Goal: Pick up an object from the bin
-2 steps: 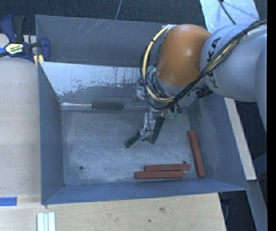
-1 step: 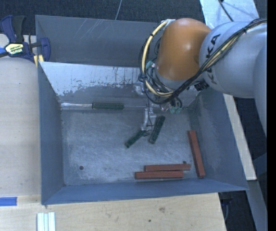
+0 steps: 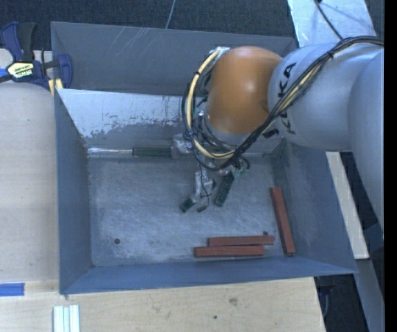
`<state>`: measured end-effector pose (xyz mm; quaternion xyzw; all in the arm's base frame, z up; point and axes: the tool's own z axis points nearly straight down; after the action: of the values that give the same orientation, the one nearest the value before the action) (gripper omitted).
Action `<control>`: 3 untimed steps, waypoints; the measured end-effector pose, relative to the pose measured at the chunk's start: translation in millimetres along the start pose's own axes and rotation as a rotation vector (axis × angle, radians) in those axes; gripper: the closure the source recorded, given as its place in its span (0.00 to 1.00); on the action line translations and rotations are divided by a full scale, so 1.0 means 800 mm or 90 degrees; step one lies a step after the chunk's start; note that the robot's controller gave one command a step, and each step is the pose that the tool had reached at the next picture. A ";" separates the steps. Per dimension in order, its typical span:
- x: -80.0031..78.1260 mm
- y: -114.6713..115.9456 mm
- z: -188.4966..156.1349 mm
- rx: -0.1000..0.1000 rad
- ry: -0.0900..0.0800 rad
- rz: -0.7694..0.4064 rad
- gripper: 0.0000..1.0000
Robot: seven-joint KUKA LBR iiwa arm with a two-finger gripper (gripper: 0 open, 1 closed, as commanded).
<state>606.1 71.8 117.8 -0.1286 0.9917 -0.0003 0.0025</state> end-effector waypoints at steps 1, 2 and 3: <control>0.026 -0.026 0.033 -0.002 0.000 -0.166 0.00; -0.005 0.021 0.057 0.000 -0.003 -0.205 1.00; -0.005 0.021 0.057 0.000 -0.003 -0.205 1.00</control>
Offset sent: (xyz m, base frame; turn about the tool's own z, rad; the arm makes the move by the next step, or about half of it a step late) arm -0.0028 0.0174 -0.0478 -0.3239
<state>605.8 89.1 72.4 -0.2859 0.9583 -0.0001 0.0044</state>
